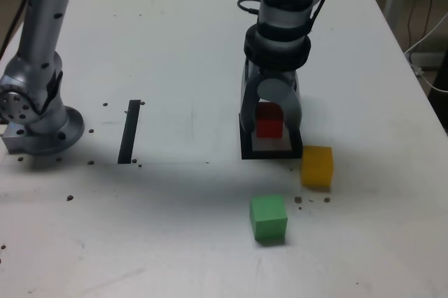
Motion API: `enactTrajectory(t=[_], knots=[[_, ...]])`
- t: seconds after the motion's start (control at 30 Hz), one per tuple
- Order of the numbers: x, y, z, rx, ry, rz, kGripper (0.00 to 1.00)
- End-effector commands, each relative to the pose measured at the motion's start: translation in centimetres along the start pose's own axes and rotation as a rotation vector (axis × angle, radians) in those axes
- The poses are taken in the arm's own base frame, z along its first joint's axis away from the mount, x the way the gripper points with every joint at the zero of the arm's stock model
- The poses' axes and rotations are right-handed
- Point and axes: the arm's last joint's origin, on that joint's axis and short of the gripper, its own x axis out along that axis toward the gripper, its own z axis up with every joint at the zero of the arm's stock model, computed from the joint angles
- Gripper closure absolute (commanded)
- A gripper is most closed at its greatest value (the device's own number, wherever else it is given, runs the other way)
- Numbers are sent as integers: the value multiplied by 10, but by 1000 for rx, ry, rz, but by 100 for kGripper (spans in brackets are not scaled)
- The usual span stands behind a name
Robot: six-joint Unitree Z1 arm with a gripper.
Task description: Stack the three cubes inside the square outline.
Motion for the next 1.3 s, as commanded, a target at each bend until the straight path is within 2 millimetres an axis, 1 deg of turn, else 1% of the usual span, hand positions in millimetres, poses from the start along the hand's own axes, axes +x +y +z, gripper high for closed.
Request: enactTrajectory(t=[0.0,0.27,0.33,0.37,0.43,0.53,0.6,0.67,0.7,1.0,1.17,1.27], knots=[[3,-1,0,0,-1,-8,72],[5,-3,-2,-1,-17,-28,71],[5,-4,-3,-3,-16,-30,69],[6,-4,-4,-4,-15,-30,66],[6,-5,-5,-4,-14,-29,56],[7,-8,-5,0,-21,-26,28],[6,-9,-5,3,-29,-24,13],[5,-9,-6,5,-36,-22,4],[4,-9,-6,5,-38,-21,2],[-6,-8,-14,-10,-48,0,1],[-16,-8,-24,-21,-56,14,1],[-25,-12,-29,-17,-71,14,1]])
